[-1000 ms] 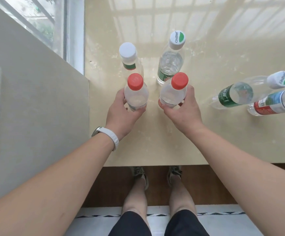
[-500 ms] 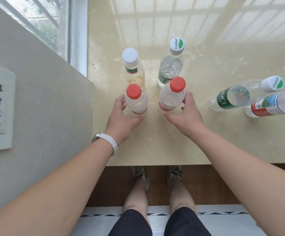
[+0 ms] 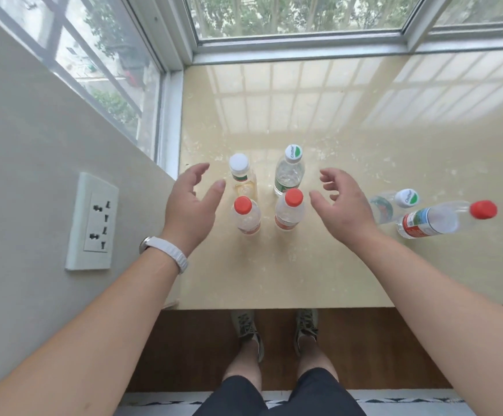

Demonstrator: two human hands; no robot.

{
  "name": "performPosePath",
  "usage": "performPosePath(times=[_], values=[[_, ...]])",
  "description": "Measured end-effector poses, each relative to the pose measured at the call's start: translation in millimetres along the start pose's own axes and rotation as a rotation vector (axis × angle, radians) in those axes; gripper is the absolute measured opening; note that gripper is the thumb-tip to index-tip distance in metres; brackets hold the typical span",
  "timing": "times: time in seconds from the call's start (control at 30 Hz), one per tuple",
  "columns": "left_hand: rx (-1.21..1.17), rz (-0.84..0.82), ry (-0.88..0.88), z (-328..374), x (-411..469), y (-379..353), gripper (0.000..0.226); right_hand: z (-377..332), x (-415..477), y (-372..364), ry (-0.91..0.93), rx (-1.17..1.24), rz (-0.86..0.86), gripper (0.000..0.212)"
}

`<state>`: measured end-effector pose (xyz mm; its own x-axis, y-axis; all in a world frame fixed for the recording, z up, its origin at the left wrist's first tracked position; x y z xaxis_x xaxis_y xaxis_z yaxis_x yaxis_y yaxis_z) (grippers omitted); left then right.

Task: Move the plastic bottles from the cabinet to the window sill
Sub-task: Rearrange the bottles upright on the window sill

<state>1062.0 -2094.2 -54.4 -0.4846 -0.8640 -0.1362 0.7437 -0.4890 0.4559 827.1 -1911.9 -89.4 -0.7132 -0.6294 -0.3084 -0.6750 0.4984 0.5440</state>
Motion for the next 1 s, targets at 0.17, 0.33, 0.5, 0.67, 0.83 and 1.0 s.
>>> performPosePath(times=[0.17,0.33,0.5,0.67,0.83,1.0], values=[[0.095,-0.022,0.021,29,42,-11,0.045,-47,29,11,0.068,-0.066,0.028,0.044],[0.271,-0.166,0.03,24,68,-36,0.049,-70,53,-8,0.092,-0.237,-0.071,0.047],[0.353,-0.214,0.048,5,75,-42,0.046,-72,59,-23,0.101,-0.311,-0.109,0.044],[0.379,-0.218,0.047,-2,73,-45,0.038,-69,61,-25,0.094,-0.307,-0.106,0.038],[0.375,-0.174,0.04,-5,76,-41,0.03,-68,62,-24,0.113,-0.303,-0.113,0.035],[0.345,-0.182,0.065,-9,79,-42,0.04,-63,63,-25,0.108,-0.255,-0.132,0.035]])
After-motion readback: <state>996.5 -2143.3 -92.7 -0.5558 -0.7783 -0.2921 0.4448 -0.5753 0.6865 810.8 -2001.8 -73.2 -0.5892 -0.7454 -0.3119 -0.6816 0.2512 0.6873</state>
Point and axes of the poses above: each hand's wrist, its own x-axis towards the middle knuckle, its own y-axis out of the back of the hand, z = x × y, the point moved 7 cm from there along x, towards the middle knuckle, and after that the axes turned 7 degrees about -y, right-handed, at the moved point
